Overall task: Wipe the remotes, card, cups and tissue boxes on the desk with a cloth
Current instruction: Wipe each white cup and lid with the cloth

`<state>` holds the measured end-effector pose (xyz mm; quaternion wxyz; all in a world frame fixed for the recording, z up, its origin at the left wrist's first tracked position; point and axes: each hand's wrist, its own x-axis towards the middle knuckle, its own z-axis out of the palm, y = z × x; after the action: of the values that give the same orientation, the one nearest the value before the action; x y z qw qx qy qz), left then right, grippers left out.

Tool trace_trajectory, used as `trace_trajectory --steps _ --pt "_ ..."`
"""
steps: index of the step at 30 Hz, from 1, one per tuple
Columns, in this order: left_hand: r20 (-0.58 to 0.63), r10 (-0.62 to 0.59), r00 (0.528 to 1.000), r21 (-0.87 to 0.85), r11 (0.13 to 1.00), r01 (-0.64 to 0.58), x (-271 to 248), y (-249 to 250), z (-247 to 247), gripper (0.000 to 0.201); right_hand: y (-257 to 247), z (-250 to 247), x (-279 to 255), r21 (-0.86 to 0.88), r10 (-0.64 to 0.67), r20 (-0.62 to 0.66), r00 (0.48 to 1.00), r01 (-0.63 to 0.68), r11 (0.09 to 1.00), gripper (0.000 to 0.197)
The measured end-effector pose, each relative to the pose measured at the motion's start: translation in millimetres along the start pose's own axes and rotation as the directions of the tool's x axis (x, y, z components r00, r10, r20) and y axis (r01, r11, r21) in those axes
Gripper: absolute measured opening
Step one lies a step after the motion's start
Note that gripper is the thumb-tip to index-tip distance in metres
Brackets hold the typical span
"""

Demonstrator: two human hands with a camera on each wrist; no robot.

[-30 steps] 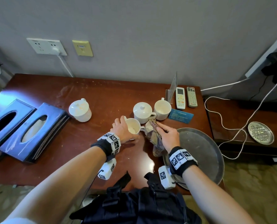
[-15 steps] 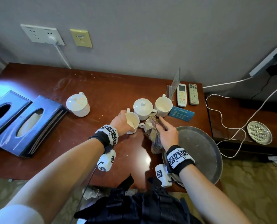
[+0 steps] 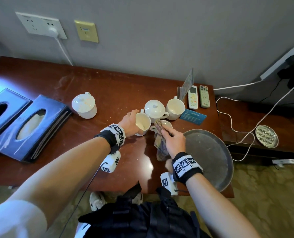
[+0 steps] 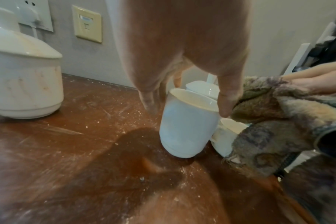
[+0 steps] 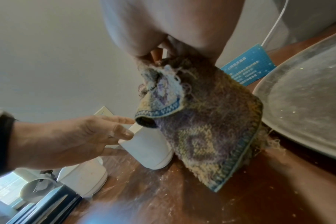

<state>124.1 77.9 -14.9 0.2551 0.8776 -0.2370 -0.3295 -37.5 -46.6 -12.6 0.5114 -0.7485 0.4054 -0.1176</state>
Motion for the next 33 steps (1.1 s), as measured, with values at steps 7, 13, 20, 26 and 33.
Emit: trace_trajectory --steps 7,13,20,26,33 --pt "-0.084 0.062 0.995 0.007 0.998 -0.062 -25.5 -34.0 -45.9 0.096 -34.7 43.2 -6.6 -0.019 -0.093 0.052 0.994 0.094 0.995 0.026" --pt "-0.231 0.0 0.973 -0.011 1.0 -0.003 -51.1 -83.4 -104.2 0.088 -77.1 91.7 -6.2 -0.085 -0.202 0.042 0.979 0.205 0.975 0.025" --pt "-0.355 -0.05 0.934 -0.081 0.996 0.022 -55.6 -137.7 -138.5 0.092 -108.3 145.9 -11.7 -0.073 -0.23 0.14 0.963 0.242 0.967 0.024" --pt "-0.333 -0.046 0.942 -0.108 0.994 0.01 -36.8 -158.8 -146.2 0.099 -111.0 167.6 -6.0 -0.149 -0.153 0.151 0.977 0.176 0.973 0.025" --pt "-0.239 -0.021 0.971 0.049 0.998 0.033 -8.4 -170.9 -150.1 0.102 -110.4 179.5 3.0 -0.194 -0.083 0.107 0.991 0.102 0.976 0.025"
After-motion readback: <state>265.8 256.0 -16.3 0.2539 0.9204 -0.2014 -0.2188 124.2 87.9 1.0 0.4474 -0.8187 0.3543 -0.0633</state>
